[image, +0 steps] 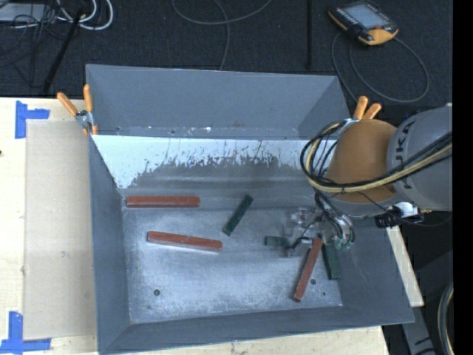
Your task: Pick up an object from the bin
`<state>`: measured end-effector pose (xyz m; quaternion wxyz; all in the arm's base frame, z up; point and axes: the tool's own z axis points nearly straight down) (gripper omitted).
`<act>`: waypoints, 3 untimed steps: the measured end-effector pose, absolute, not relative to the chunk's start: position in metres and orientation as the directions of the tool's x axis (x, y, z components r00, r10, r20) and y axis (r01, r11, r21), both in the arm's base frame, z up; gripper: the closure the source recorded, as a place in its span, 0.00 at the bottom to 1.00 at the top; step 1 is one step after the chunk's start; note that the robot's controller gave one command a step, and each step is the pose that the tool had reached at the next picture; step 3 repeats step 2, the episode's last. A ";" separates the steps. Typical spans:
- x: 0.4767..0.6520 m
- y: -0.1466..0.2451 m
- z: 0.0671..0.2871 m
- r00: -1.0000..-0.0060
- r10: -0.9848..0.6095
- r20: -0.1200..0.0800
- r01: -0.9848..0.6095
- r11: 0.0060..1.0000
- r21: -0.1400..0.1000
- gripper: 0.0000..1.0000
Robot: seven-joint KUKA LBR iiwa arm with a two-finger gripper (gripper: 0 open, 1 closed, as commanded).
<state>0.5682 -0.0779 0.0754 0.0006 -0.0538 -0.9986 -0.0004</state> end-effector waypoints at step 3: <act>0.609 -0.087 0.252 -0.996 0.088 -0.011 0.088 0.996 -0.001 1.00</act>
Offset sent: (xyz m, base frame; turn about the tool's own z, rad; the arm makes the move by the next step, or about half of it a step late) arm 0.0387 -0.0078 0.1717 -0.0213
